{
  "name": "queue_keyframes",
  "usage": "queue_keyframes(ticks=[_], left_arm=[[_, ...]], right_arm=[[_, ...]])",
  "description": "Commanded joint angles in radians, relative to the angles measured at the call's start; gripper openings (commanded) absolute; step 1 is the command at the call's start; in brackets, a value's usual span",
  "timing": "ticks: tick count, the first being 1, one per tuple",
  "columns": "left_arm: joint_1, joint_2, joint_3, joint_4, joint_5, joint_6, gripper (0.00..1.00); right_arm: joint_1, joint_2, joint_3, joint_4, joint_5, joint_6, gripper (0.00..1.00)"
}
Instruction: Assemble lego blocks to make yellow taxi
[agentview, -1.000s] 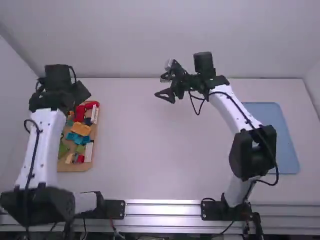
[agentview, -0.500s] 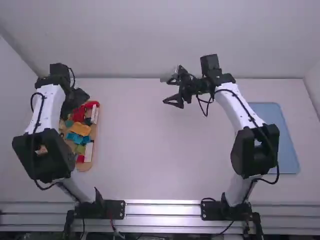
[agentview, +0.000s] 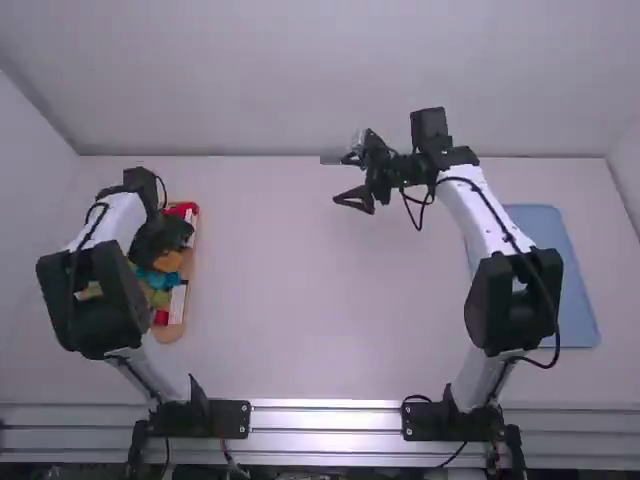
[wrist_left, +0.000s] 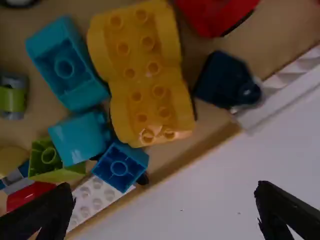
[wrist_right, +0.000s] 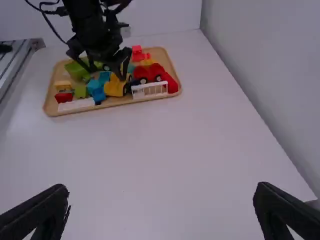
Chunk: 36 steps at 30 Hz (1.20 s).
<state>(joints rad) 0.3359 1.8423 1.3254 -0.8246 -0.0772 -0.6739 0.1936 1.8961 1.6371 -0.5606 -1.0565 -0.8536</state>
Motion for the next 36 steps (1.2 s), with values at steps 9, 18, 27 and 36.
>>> queue_keyframes(ticks=[9, 18, 27, 36], left_arm=[[0.04, 0.01, -0.119, 0.159, 0.005, -0.04, 0.81], [0.037, 0.01, -0.12, 0.219, 0.006, -0.039, 0.8], [0.042, 0.019, -0.137, 0.219, -0.035, -0.069, 0.77], [0.042, 0.102, -0.137, 0.252, -0.039, -0.051, 0.77]], right_arm=[[0.002, -0.007, 0.033, -0.001, -0.016, -0.011, 0.99], [0.003, -0.007, 0.032, 0.005, -0.008, -0.012, 0.99], [0.005, -0.007, 0.032, 0.006, 0.009, -0.016, 0.99], [0.003, -0.007, 0.032, 0.006, 0.006, -0.038, 0.99]])
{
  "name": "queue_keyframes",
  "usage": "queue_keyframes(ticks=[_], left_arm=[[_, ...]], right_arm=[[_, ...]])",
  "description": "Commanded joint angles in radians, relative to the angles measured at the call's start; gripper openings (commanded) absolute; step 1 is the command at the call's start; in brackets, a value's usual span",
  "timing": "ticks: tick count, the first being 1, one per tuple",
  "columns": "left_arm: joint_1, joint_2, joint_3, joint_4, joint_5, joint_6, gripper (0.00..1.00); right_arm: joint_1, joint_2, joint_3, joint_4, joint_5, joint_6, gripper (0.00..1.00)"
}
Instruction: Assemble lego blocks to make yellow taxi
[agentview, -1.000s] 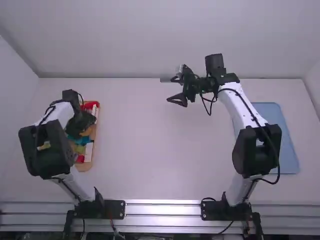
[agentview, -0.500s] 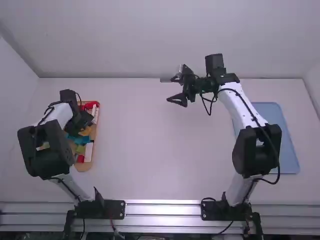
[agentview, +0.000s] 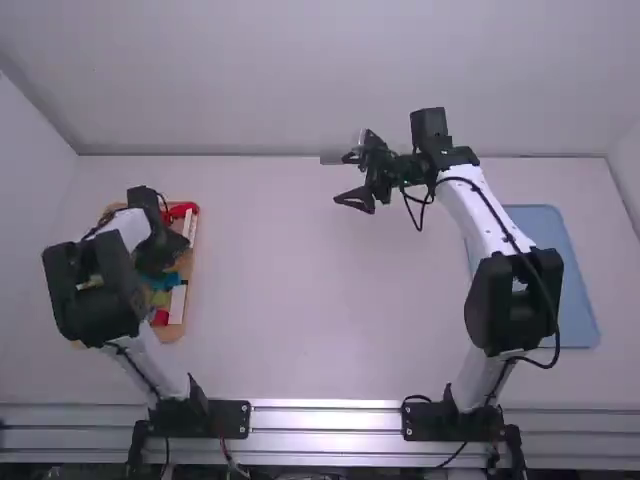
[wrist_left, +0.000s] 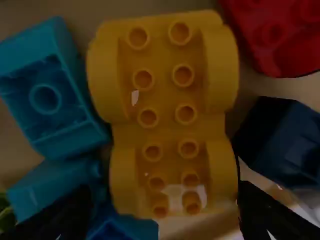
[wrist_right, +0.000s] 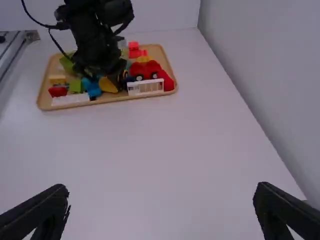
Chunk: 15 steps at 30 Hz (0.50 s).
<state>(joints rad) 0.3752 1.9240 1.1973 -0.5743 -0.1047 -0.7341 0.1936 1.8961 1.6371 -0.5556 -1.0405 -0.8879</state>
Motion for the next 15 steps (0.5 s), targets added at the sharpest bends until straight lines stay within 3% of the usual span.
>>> queue_keyframes(ticks=[1, 7, 15], left_arm=[[0.003, 0.024, -0.009, 0.009, -0.011, 0.008, 0.77], [0.003, 0.03, -0.009, 0.035, -0.019, 0.005, 0.74], [0.003, 0.044, -0.009, 0.084, 0.003, 0.08, 0.49]], right_arm=[[0.003, -0.007, 0.032, 0.002, -0.01, -0.004, 0.99], [0.003, -0.007, 0.032, 0.002, -0.01, -0.003, 0.99], [0.003, -0.007, 0.032, 0.003, -0.007, -0.003, 0.99]])
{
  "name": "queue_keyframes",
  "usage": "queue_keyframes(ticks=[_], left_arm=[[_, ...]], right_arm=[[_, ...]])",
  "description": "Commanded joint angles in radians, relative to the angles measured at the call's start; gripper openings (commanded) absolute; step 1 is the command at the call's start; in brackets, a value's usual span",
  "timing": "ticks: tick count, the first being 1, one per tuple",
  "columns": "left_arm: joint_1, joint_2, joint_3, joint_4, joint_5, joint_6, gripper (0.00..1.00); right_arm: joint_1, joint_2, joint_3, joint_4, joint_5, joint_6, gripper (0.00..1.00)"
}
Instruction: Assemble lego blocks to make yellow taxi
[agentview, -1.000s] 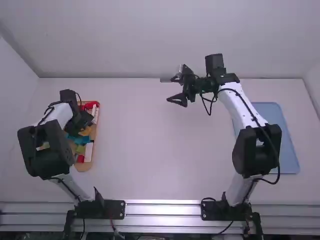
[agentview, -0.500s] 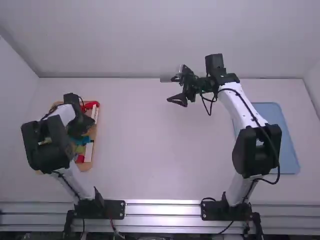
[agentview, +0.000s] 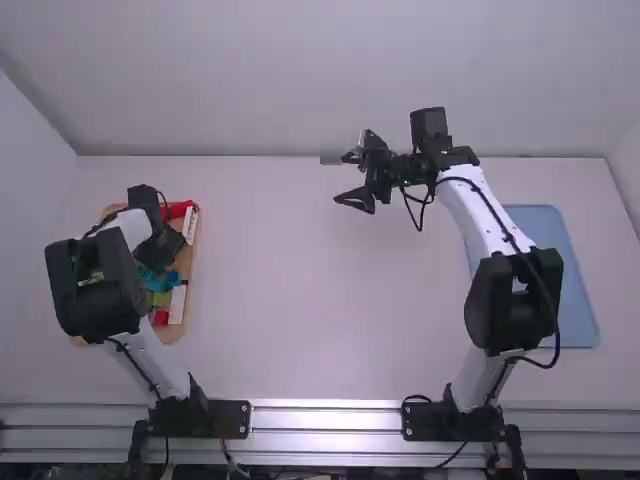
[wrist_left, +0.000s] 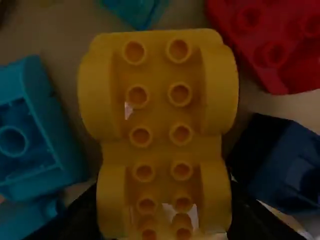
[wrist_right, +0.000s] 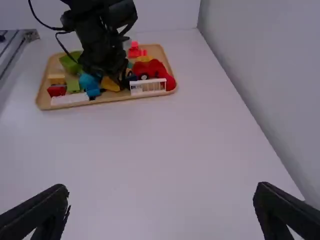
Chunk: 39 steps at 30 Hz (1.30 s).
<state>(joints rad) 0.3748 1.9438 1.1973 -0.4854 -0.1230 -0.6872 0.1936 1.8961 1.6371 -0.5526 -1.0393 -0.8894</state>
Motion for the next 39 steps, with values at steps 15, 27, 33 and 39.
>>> queue_keyframes(ticks=[15, 27, 33, 39], left_arm=[[-0.082, -0.218, 0.128, -0.295, -0.076, 0.247, 0.22], [-0.604, -0.501, -0.19, -0.097, 0.224, 0.944, 0.03], [-0.816, -0.401, -0.223, -0.018, 0.217, 1.08, 0.09], [-0.925, -0.251, -0.178, -0.003, 0.217, 1.278, 0.26]], right_arm=[[0.002, -0.007, 0.033, 0.055, -0.014, 0.02, 0.99], [-0.043, -0.008, 0.034, 0.154, -0.073, 0.299, 0.99], [-0.106, -0.013, 0.034, 0.152, -0.256, 0.316, 0.99], [-0.137, -0.013, 0.034, 0.138, -0.299, 0.317, 0.99]])
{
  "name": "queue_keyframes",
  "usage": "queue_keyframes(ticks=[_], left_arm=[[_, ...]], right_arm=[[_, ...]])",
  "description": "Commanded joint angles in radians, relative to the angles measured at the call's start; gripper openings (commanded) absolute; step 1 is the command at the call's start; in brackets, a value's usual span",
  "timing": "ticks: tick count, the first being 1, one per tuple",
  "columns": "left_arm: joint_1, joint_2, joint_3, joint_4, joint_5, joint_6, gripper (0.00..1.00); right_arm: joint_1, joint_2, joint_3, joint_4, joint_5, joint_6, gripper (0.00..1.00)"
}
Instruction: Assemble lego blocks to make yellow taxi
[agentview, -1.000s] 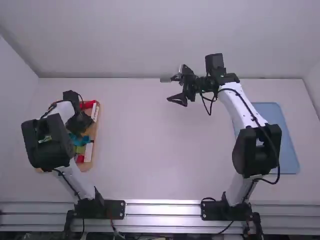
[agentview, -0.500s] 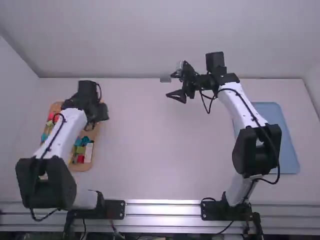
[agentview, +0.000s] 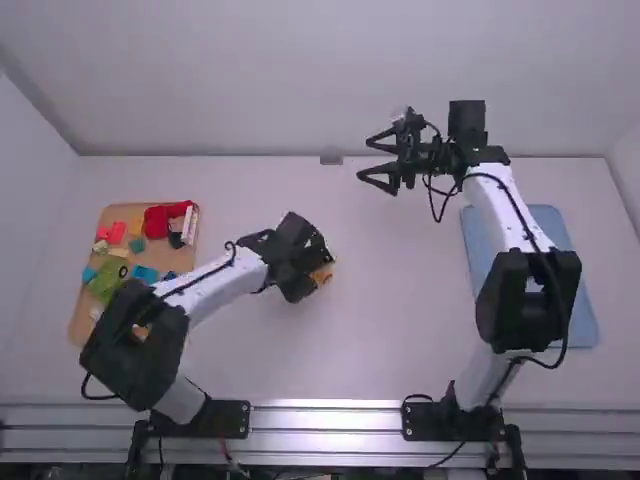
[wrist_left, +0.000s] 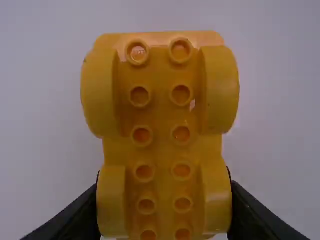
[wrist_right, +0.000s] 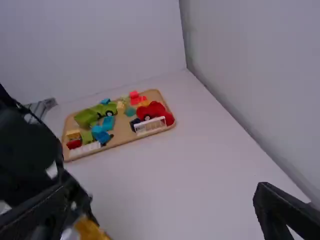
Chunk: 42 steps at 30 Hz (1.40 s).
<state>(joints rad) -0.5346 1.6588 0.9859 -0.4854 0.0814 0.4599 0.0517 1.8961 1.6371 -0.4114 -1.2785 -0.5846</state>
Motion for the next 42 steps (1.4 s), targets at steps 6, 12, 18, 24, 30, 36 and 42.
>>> queue_keyframes(ticks=[6, 12, 18, 24, 30, 36, 42], left_arm=[[-0.025, 0.163, 0.1, -0.024, 0.028, 0.298, 0.3], [-0.03, 0.187, 0.105, -0.034, 0.102, 0.423, 0.36], [-0.03, 0.187, 0.097, -0.039, 0.114, 0.428, 0.42], [-0.03, 0.187, 0.056, -0.026, 0.113, 0.456, 0.44], [-0.022, 0.187, 0.053, -0.006, 0.114, 0.446, 0.55], [-0.029, 0.187, 0.053, 0.002, 0.109, 0.446, 0.99], [-0.023, 0.177, 0.079, 0.005, 0.023, 0.389, 0.99]], right_arm=[[0.039, -0.019, 0.034, -0.093, -0.001, -0.187, 0.99], [0.099, -0.067, 0.034, -0.243, 0.137, -0.41, 0.99], [0.107, -0.105, 0.034, -0.33, 0.084, -0.515, 0.99], [0.106, -0.105, 0.032, -0.337, -0.013, -0.475, 0.99], [0.105, -0.105, 0.031, -0.334, -0.097, -0.464, 0.99], [0.105, -0.105, 0.031, -0.334, -0.122, -0.423, 0.99], [0.105, -0.105, 0.032, -0.333, -0.141, -0.426, 0.99]])
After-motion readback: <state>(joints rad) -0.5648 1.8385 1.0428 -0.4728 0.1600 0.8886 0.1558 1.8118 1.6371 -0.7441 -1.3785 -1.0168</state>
